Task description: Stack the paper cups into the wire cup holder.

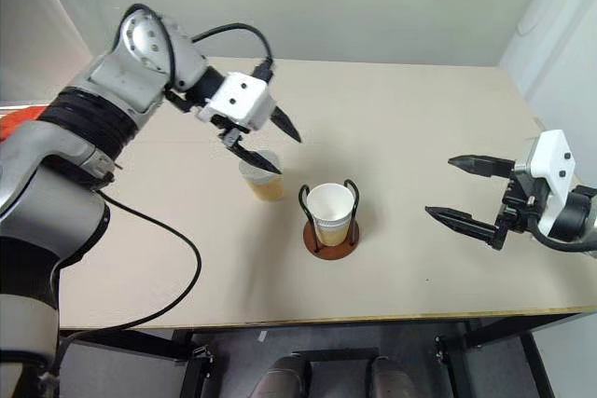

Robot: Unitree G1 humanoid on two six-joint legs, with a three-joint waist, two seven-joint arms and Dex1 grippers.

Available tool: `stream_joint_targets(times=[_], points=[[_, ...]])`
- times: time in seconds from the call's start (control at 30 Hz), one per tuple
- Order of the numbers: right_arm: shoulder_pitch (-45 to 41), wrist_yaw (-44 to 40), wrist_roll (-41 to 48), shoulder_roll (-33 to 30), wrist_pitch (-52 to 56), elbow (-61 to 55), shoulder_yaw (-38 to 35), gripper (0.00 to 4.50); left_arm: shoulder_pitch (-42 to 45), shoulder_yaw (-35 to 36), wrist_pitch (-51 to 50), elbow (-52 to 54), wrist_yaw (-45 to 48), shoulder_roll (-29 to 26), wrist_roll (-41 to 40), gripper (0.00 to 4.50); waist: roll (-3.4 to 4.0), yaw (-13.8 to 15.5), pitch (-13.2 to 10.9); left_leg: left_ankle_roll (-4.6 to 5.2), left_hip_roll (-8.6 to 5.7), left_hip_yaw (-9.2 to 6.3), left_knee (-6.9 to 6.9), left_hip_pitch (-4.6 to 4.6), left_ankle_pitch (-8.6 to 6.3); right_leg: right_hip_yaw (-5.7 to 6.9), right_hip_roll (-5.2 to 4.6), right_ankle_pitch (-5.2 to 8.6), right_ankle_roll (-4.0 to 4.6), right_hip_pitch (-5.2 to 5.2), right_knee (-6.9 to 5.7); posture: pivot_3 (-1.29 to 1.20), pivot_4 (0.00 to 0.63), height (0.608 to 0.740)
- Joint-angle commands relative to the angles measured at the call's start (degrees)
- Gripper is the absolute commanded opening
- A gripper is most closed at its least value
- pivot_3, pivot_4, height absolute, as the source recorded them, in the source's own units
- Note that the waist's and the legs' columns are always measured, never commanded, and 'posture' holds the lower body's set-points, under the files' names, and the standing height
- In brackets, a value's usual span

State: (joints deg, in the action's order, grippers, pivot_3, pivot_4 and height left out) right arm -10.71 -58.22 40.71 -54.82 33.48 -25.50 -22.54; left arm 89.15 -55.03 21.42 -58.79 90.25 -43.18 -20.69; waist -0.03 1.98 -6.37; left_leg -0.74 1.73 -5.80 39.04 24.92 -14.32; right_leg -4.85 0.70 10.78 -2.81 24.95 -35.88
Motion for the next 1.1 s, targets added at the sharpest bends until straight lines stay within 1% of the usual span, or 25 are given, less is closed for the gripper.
stream_joint_targets(times=[0.03, 0.13, 0.2, 0.3, 0.5, 0.6, 0.67, 0.77, 1.0, 1.03, 1.1], points=[[-1.0, -0.8, -0.5, -1.0, -1.4, 0.2, 0.3, 4.50, 0.5, 5.2, -0.3, -5.2, 2.2, 1.0, 4.9, 3.38, 0.00, 0.3, 0.0, 0.00, -0.03, 0.00, 0.00, 0.01, 0.00, 0.01, 0.00, -0.01, -0.01, -0.01, 0.00, 0.00, 0.150, 0.740], [-1.0, -0.9, -0.7, -1.0, -1.5, 0.6, 0.4, 4.50, -0.3, 8.0, -1.3, -8.1, 2.2, 2.1, 7.8, 3.38, -0.01, 0.9, 0.0, 0.13, -0.08, 0.01, 0.04, 0.06, -0.07, 0.01, -0.05, 0.00, -0.02, 0.00, 0.03, 0.00, 0.150, 0.740], [-0.8, -0.8, -0.9, -1.1, -1.4, 0.6, 0.4, 4.50, -1.0, 9.7, -1.1, -9.8, 2.2, 2.7, 10.8, 3.38, -0.01, 0.9, 0.0, 0.20, -0.09, 0.04, 0.07, 0.07, -0.12, 0.00, -0.08, 0.02, -0.04, -0.02, 0.07, 0.00, 0.150, 0.740], [-0.2, -0.6, -0.7, -1.1, -1.2, 0.2, -0.1, 4.50, -2.1, 11.8, -1.6, -10.8, 2.2, 3.5, 13.1, 3.38, -0.02, 0.8, 0.0, 0.23, -0.08, 0.20, 0.09, 0.02, -0.13, -0.04, -0.09, 0.05, -0.09, -0.01, 0.08, 0.00, 0.150, 0.740], [1.2, 0.0, -0.1, -1.4, -0.4, -0.8, -1.5, 4.50, -4.6, 12.2, -1.2, -10.6, 2.2, 4.2, 16.3, 3.38, -0.02, 0.8, 0.0, 0.23, -0.04, 0.30, 0.09, 0.01, -0.13, -0.07, -0.03, 0.08, -0.14, 0.03, 0.08, 0.00, 0.150, 0.740], [1.7, 0.4, 0.2, -1.5, -0.1, -1.4, -2.1, 4.50, -5.6, 13.3, 0.2, -11.8, 2.2, 4.7, 21.1, 3.38, -0.02, 0.8, 0.0, 0.23, -0.03, 0.33, 0.10, -0.01, -0.13, -0.13, -0.07, 0.09, -0.15, 0.02, 0.06, 0.00, 0.150, 0.740], [1.9, 0.6, 0.4, -1.5, 0.3, -1.7, -2.5, 4.50, -6.2, 13.5, 1.1, -12.7, -0.4, 5.3, 25.4, 3.38, -0.02, 0.8, 0.0, 0.24, -0.03, 0.35, 0.12, -0.02, -0.14, -0.13, -0.08, 0.09, -0.16, 0.02, 0.06, 0.00, 0.150, 0.740], [2.5, 0.9, 0.6, -1.7, 0.7, -2.3, -3.2, 4.50, -7.1, 15.0, 1.8, -13.5, -1.7, 6.0, 29.0, 2.82, -0.02, 0.7, 0.0, 0.26, -0.02, 0.36, 0.14, -0.03, -0.14, -0.14, -0.09, 0.09, -0.15, 0.02, 0.04, 0.00, 0.150, 0.740], [3.5, 1.2, 0.7, -1.9, 1.4, -3.0, -4.6, 4.50, -6.5, 19.5, 2.1, -14.7, -3.8, 7.2, 34.4, 0.27, -0.02, 0.7, 0.0, 0.27, -0.04, 0.38, 0.13, -0.03, -0.15, -0.13, -0.07, 0.09, -0.15, 0.02, 0.04, 0.00, 0.150, 0.740], [3.5, 1.2, 0.7, -1.9, 1.5, -3.0, -4.7, 4.50, -6.3, 20.1, 2.0, -14.8, -4.0, 7.2, 34.9, 0.05, -0.02, 0.7, 0.0, 0.28, -0.04, 0.38, 0.13, -0.03, -0.15, -0.13, -0.07, 0.09, -0.15, 0.03, 0.04, 0.00, 0.150, 0.740], [3.2, 1.1, 0.4, -1.9, 1.3, -2.6, -4.4, 4.50, -5.8, 21.8, 2.2, -14.7, -2.2, 7.1, 35.0, 0.05, -0.02, 0.6, 0.0, 0.28, -0.04, 0.39, 0.13, -0.04, -0.15, -0.13, -0.06, 0.09, -0.16, 0.03, 0.04, 0.00, 0.150, 0.740]])
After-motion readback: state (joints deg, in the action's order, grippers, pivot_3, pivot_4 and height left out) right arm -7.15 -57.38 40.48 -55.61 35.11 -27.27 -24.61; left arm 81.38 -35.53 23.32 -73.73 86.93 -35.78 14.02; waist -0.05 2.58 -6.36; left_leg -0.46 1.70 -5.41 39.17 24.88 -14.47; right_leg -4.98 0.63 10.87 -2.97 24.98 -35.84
